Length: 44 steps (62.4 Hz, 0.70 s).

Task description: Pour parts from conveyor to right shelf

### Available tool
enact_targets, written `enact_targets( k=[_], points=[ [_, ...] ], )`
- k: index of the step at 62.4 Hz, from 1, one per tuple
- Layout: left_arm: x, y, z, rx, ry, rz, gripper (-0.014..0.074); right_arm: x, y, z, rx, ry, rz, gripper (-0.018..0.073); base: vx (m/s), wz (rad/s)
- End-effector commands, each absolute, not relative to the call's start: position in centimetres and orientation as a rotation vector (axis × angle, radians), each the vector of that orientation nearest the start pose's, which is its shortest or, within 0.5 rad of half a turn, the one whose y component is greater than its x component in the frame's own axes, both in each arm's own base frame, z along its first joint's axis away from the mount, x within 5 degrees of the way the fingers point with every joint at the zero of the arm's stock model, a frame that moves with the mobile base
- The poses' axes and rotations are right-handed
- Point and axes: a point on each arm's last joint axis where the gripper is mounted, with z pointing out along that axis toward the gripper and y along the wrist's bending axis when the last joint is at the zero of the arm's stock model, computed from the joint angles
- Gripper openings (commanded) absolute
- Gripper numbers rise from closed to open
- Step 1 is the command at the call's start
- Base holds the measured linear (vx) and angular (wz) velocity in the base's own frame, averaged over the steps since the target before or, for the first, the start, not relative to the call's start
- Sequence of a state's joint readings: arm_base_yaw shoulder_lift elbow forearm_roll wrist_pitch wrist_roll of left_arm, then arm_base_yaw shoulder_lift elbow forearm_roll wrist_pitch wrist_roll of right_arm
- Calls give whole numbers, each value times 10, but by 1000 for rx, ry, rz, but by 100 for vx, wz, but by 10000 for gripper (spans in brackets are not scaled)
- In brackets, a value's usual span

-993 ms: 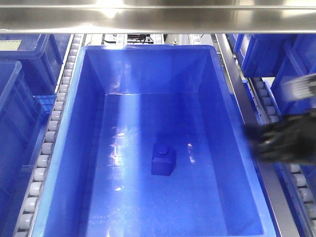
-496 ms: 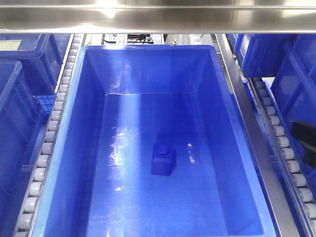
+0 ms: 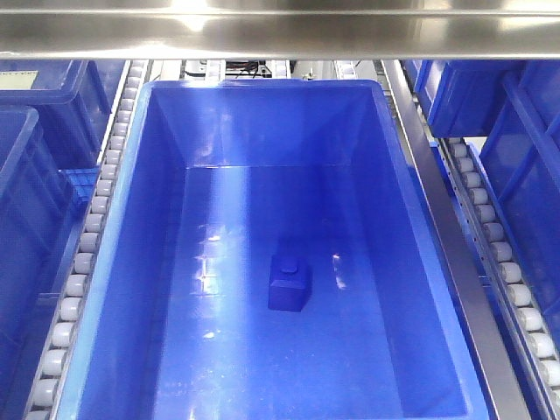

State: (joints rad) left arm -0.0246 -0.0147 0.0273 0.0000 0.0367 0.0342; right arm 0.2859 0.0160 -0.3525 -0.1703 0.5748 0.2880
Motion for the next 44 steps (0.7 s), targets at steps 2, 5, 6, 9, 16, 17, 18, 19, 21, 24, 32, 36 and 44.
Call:
enact_targets(
  k=[2,5,6,9,16,17,18,19,21,24,32,36,44],
  points=[
    [56,-1,199,38,1473,0,-6,27,-1,277,-88,1592,211,526,0,0],
    [56,-1,199,38,1473,0,-6,31,0,274,-97,1605,199,526,0,0],
    [56,-1,199,38,1473,0,-6,33,1,272,-101,1608,196,526,0,0],
    [56,-1,199,38,1474,0,-6,37,1,269,-115,1613,178,526,0,0],
    [56,-1,199,38,1474,0,-6,42,3,263,-137,1624,156,480,0,0],
    [56,-1,199,38,1474,0,-6,43,3,263,-137,1626,156,467,0,0],
    [56,-1,199,38,1474,0,-6,43,3,263,-138,1627,156,444,0,0],
    [56,-1,199,38,1474,0,-6,43,3,263,-138,1628,156,426,0,0],
    [56,-1,199,38,1474,0,-6,43,3,263,-139,1627,154,372,0,0],
    [56,-1,199,38,1474,0,-6,43,3,263,-140,1629,150,265,0,0],
    [56,-1,199,38,1474,0,-6,43,3,263,-142,1630,144,-17,0,0],
    [56,-1,199,38,1474,0,-6,43,3,263,-138,1630,150,-12,0,0],
    [56,-1,199,38,1474,0,-6,43,3,263,-138,1628,150,-9,0,0]
  ],
)
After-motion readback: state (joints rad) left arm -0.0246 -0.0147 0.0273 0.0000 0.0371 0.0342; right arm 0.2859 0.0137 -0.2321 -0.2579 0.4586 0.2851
